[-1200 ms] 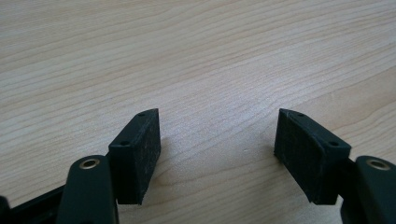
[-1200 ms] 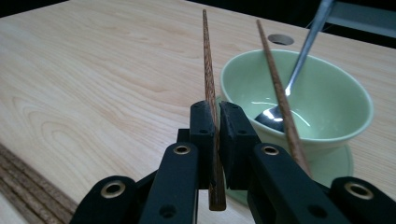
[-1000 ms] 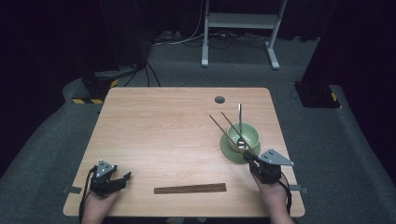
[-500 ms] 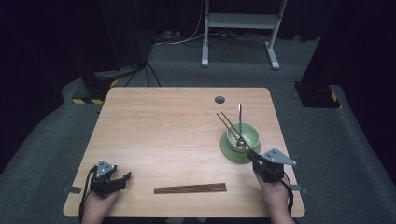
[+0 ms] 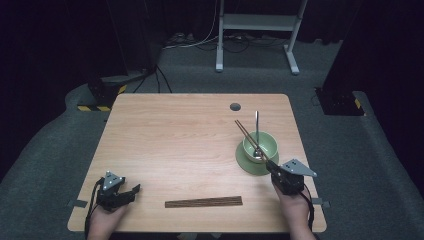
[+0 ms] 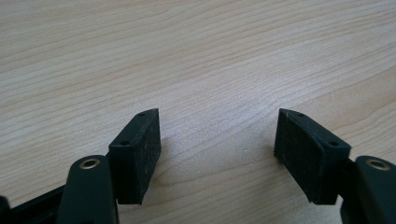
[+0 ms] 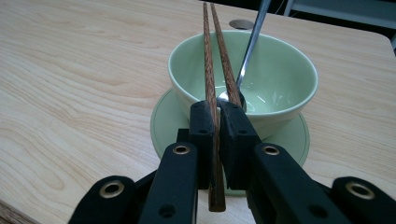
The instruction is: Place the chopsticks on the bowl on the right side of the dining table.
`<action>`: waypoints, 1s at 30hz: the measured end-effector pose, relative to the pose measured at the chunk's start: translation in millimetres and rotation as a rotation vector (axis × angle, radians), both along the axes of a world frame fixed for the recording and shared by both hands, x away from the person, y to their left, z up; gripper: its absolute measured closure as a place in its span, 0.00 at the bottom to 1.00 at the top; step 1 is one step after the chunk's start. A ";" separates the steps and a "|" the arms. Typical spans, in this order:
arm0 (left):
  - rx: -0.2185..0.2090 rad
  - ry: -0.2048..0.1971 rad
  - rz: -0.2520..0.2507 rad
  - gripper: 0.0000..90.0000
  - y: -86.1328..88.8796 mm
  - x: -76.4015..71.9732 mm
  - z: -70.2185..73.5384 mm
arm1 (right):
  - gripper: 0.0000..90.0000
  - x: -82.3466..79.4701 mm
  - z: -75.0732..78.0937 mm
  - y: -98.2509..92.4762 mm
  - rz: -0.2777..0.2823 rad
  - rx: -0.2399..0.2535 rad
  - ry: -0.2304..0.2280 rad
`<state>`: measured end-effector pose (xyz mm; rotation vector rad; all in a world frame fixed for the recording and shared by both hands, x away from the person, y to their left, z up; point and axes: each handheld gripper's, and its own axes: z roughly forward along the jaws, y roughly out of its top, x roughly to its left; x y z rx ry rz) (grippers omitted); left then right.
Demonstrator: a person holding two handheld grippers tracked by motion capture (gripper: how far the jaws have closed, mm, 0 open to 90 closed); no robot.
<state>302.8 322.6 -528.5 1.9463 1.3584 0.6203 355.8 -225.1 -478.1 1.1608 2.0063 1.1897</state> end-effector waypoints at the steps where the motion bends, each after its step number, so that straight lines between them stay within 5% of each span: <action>1: 0.000 0.000 0.000 0.35 0.0 0.0 0.0 | 0.93 0.1 0.1 0.1 -0.001 -0.001 0.000; 14: -0.003 -0.001 0.002 0.35 -0.1 0.1 -0.1 | 0.84 -1.3 2.3 -0.7 0.005 0.008 -0.017; 19: -0.003 0.000 0.002 0.35 -0.1 0.1 -0.1 | 0.63 -8.9 13.7 -2.2 -0.011 0.002 -0.078; 24: -0.003 0.000 0.002 0.35 -0.1 0.1 -0.1 | 0.53 -5.9 8.1 -5.8 -0.031 0.001 -0.051; 30: -0.003 -0.001 0.002 0.35 -0.1 0.1 -0.1 | 0.54 -4.2 0.8 -5.2 -0.034 -0.015 -0.022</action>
